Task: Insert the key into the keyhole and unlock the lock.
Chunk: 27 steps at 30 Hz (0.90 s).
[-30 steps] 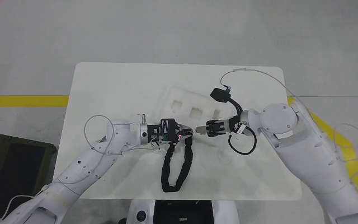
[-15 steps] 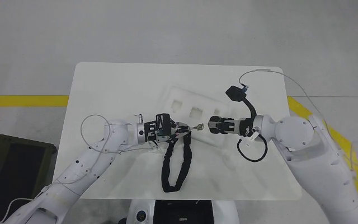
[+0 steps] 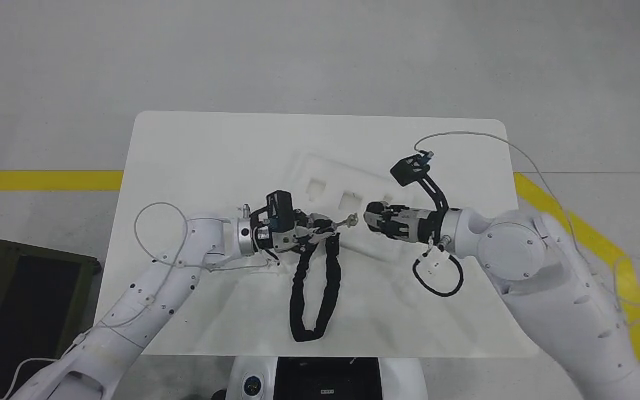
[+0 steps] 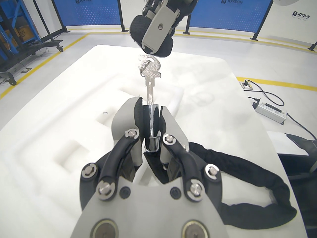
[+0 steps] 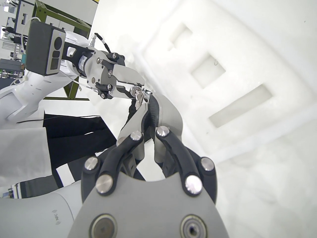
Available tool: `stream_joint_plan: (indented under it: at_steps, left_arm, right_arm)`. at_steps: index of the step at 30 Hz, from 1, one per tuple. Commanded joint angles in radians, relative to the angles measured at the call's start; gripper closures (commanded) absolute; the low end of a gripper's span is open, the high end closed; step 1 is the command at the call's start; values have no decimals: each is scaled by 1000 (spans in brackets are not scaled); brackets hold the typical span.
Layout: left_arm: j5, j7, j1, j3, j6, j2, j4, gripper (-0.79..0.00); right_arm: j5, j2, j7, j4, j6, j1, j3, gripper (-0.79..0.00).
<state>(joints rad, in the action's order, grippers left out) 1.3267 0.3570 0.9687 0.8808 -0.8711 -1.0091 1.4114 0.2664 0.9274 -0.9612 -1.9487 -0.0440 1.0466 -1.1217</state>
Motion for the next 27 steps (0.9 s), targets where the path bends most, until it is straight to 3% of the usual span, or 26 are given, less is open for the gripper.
stream_joint_plan:
  at_steps: [1,7,27]
  left_arm:
    - [-8,-10,-1,1,-4,-1,0,0]
    - [-34,-44,-3,-2,-22,-8,0,0]
    - [-50,-84,-7,-9,-36,-27,9,0]
  right_arm:
    - [6,1,6,0,8,0,0,0]
    - [31,1,20,-5,76,8,4,0]
    - [134,-1,8,-16,103,37,0,0]
